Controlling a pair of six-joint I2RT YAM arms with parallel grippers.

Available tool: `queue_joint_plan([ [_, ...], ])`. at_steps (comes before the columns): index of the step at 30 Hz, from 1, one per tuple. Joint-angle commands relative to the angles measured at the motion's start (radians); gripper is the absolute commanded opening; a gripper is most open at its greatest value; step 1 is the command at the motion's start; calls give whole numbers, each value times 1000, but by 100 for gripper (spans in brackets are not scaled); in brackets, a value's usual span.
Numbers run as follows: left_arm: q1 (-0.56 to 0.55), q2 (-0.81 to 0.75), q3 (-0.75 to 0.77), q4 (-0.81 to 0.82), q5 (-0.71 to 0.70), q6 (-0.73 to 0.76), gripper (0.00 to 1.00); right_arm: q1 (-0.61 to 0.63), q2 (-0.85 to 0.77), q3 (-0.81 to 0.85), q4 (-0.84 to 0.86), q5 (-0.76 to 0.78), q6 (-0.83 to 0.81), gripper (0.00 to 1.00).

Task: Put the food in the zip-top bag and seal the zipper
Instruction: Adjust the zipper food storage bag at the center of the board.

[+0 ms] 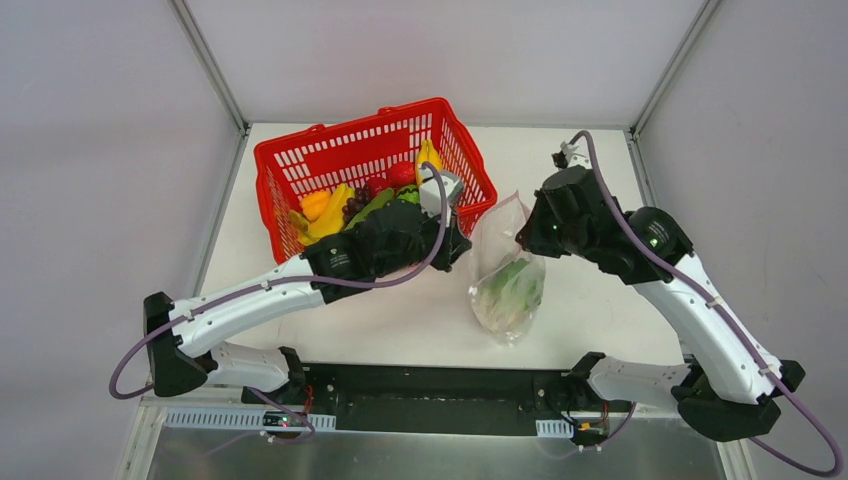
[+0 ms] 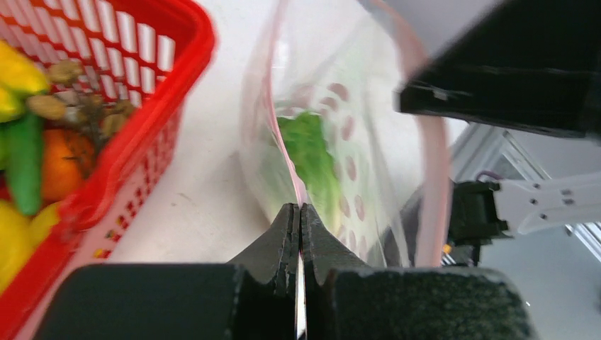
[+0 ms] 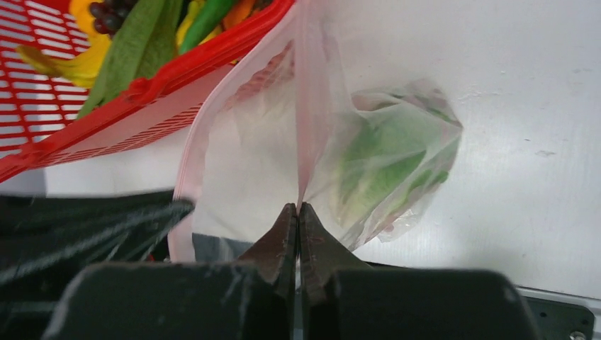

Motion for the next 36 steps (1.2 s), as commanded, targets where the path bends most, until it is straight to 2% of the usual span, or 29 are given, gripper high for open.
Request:
queue_joint_plan([
  [1, 83, -54, -18, -39, -69, 45, 0, 4, -69, 13, 95, -136, -4, 0],
  [7, 126, -53, -2, -80, -62, 58, 0, 4, -89, -22, 97, -140, 23, 0],
  [8, 126, -49, 1, -79, -55, 59, 5, 4, -90, -25, 98, -141, 26, 0],
  [12, 126, -39, 20, -83, -12, 51, 43, 5, -89, -41, 123, -153, 35, 0],
  [18, 126, -81, 74, -125, 7, 105, 73, 4, -89, -65, 176, -152, 40, 0],
  [21, 128, -123, 107, -169, -34, 149, 97, 4, -90, -80, 200, -157, 43, 0],
  [26, 155, -193, 125, -240, -157, 208, 99, 5, -89, -93, 219, -159, 39, 0],
  [29, 212, -211, 128, -301, -194, 202, 99, 4, -90, -100, 232, -174, 36, 0],
  [33, 314, -206, 137, -427, -244, 159, 99, 4, -89, -108, 246, -193, 31, 0],
  [36, 460, -186, 124, -499, -167, 120, 99, 5, -89, -111, 255, -203, 28, 0],
])
